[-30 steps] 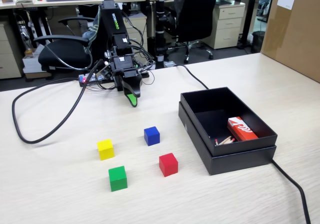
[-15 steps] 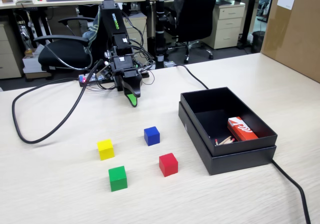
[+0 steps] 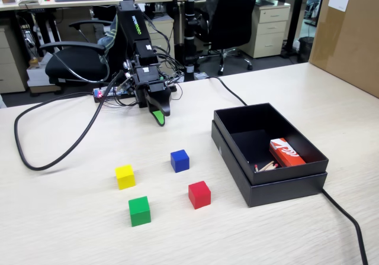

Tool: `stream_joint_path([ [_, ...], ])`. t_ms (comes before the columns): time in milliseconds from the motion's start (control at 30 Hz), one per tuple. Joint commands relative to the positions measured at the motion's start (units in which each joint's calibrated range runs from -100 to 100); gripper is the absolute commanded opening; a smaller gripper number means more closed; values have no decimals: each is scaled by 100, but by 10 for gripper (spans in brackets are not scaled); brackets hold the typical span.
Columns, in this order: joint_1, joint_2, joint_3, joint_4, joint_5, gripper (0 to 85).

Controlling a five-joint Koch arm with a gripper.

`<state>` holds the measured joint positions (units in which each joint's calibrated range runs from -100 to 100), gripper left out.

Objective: Put the green cube on top of the red cube

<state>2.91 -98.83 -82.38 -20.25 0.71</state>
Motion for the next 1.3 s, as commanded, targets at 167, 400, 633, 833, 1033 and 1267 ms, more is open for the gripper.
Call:
stream_joint_path([
  [167, -107, 446, 1928, -2031, 29, 476],
  [400, -347, 1524, 3769, -2766, -10, 473],
  [633, -630, 3659, 6108, -3241, -44, 472],
  [833, -835, 5563, 8075, -3241, -161, 444],
  [1033, -972, 7491, 9680, -3241, -274, 445],
  [1267, -1065, 9545, 11212, -3146, -547, 447],
])
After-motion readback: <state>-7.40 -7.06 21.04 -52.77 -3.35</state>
